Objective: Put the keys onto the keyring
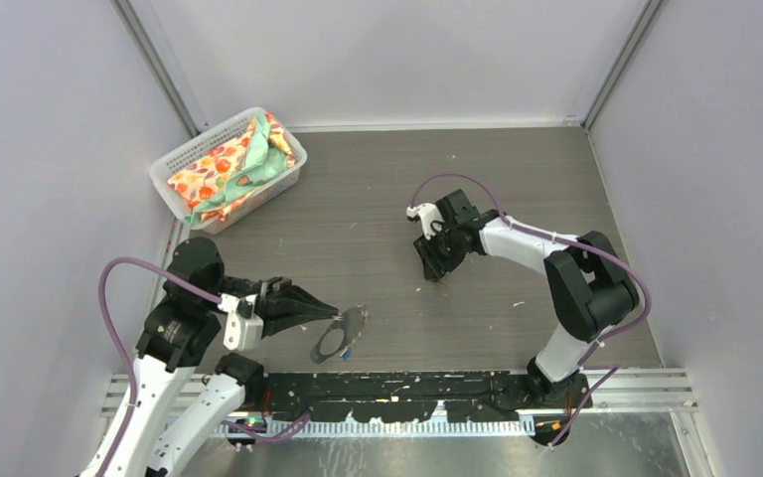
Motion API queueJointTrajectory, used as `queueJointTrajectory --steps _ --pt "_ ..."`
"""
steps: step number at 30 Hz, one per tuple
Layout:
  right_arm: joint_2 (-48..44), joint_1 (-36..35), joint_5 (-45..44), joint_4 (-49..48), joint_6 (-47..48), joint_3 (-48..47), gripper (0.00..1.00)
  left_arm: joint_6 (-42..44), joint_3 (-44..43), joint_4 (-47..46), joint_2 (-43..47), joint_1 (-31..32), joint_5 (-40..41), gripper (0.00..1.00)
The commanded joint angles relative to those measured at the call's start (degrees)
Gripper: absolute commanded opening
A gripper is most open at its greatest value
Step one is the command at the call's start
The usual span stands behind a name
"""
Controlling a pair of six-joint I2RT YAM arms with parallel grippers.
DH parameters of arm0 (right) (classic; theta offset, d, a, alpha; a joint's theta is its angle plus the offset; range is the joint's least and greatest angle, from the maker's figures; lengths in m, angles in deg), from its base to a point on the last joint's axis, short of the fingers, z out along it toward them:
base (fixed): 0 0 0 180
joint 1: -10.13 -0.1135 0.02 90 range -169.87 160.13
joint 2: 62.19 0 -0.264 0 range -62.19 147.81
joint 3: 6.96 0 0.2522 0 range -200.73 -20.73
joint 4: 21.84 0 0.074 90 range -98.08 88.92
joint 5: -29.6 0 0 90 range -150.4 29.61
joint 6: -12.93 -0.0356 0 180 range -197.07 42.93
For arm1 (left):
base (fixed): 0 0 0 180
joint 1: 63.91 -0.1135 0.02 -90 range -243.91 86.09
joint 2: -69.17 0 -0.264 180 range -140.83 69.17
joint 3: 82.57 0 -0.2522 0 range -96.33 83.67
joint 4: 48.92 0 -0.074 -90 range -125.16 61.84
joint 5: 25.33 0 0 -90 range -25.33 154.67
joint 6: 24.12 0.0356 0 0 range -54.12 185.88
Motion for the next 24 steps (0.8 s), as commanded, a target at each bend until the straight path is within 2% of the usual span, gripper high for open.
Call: queueJointTrajectory --steps 1,8,12,15,17,21,24 --pt "1.6 -0.8 0.1 3.0 1.3 -2.9 0.45 -0.5 -2.4 -2.1 -0.1 0.2 0.3 0.0" --pt "5.0 -1.7 -1.0 5.4 0.5 -5.4 0.38 -0.5 -2.7 -2.6 -0.1 0.2 0.5 0.0" --pt "5.6 -2.7 -1.5 6.1 1.2 -6.0 0.24 -0.6 -2.6 -2.5 0.2 0.2 0.7 0.0" --pt "4.6 -2.8 -0.6 5.6 0.0 -5.7 0.07 -0.6 -2.5 -2.6 0.4 0.2 0.8 0.0" --pt "3.3 -2.9 -0.5 4.7 -1.0 -5.6 0.01 -0.7 -2.5 -2.6 0.4 0.2 0.8 0.0" --pt "-1.4 -3.9 -1.0 2.4 -3.5 -5.5 0.01 -0.7 -2.5 -2.3 0.5 0.2 1.3 0.0" --pt "-8.5 -6.1 -0.9 1.2 -3.3 -5.2 0.01 -1.4 -3.0 -1.6 0.1 0.2 1.2 0.0"
